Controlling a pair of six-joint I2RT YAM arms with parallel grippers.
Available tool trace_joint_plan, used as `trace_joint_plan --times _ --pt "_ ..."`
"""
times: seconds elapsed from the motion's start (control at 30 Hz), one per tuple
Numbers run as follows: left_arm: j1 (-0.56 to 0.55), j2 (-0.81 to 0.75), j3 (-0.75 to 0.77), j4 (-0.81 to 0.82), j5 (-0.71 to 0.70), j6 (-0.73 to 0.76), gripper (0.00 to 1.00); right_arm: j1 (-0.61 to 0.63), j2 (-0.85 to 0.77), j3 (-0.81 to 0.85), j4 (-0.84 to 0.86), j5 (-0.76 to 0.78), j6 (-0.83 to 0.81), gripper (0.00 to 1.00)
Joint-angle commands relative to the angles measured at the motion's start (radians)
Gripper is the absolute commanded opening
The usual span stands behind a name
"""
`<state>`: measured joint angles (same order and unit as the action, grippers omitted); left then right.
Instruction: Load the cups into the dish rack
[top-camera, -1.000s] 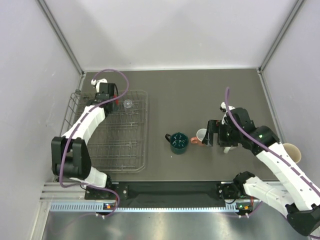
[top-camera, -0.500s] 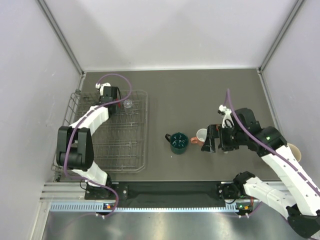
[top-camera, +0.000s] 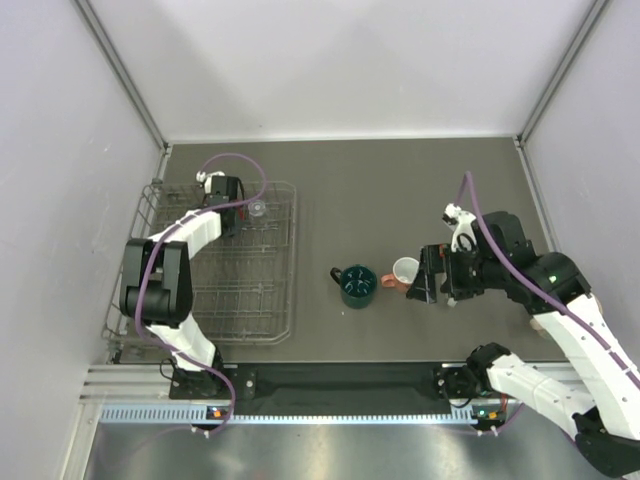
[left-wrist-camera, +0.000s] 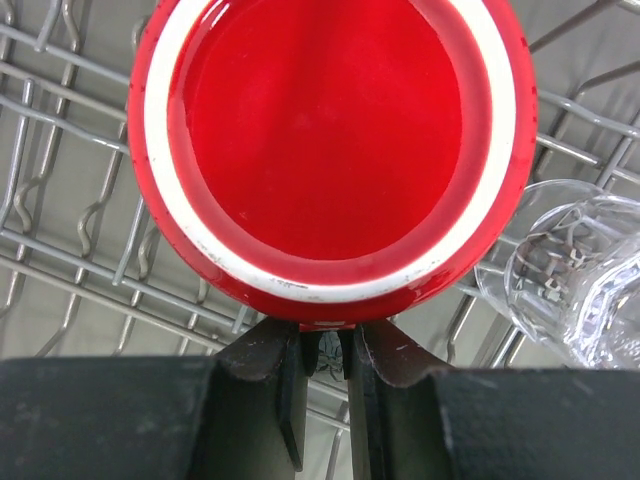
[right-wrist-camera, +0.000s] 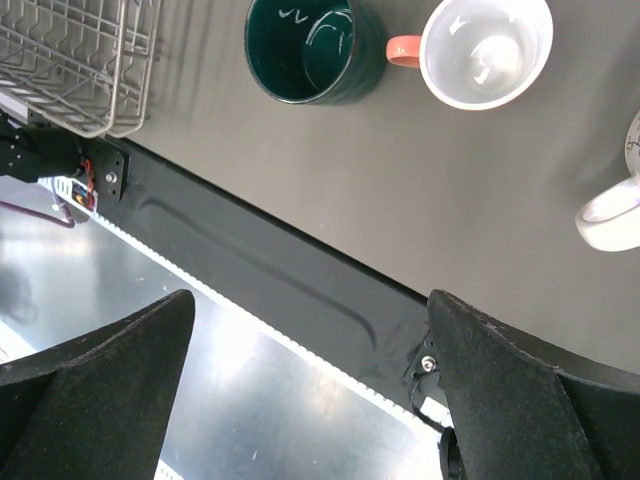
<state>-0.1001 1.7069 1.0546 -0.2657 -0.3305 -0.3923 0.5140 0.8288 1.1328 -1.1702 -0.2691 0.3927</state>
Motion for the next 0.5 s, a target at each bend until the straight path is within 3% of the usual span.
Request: trace_joint_plan --times 0.0,0.1,0.2,0.23,0.33,0.47 --pt "0.003 0.005 0.067 0.036 -0.022 -0.003 0.00 -0.003 -0.005 -0.002 0.001 0.002 0.005 1.00" --pt "0.003 0.036 0.099 -0.001 -0.018 -0.008 0.00 -0.003 -0.005 -0.013 0.021 -0.015 0.024 1.00" --pt "0.003 0.043 0.105 -0.032 -0.008 -0.022 0.26 -0.002 0.004 -0.024 0.027 -0.013 0.026 1.00" --pt "0.003 0.040 0.102 -0.032 -0.002 -0.028 0.44 -0.002 0.013 -0.027 0.027 -0.009 0.025 1.00" --pt "0.003 0.020 0.091 -0.035 0.002 -0.042 0.62 -0.002 0.038 -0.033 0.026 0.033 0.005 1.00" --pt "0.003 0.008 0.093 -0.049 0.018 -0.054 0.73 0.000 0.059 -0.033 0.026 0.088 -0.009 1.00"
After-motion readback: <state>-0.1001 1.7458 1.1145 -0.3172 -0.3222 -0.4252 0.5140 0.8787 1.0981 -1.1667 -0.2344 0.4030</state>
